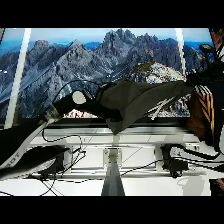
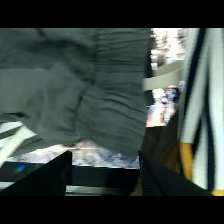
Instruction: Fold the clothes and pants, and hang the long-sleeved shirts on hangers.
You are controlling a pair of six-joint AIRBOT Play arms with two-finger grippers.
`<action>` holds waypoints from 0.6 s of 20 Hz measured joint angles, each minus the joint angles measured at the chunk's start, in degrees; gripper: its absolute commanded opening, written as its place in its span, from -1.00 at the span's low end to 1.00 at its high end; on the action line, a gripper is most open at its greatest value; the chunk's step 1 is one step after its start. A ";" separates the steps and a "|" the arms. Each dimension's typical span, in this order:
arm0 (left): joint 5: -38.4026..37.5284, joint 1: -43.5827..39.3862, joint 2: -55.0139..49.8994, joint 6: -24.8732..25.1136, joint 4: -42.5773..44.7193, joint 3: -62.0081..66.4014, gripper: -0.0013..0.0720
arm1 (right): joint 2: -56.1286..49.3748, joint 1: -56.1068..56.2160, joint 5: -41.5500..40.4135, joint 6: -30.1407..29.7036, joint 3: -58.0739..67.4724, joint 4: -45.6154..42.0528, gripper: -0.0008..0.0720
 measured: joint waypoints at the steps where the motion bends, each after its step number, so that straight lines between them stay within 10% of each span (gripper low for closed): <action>1: -0.02 1.92 -0.09 0.35 -0.42 -0.02 0.91 | -0.07 0.00 -0.70 0.00 0.00 -0.79 0.35; 12: -0.87 18.80 -7.28 2.64 2.49 -0.09 0.91 | -0.22 0.00 -4.70 -0.02 0.02 -2.64 0.34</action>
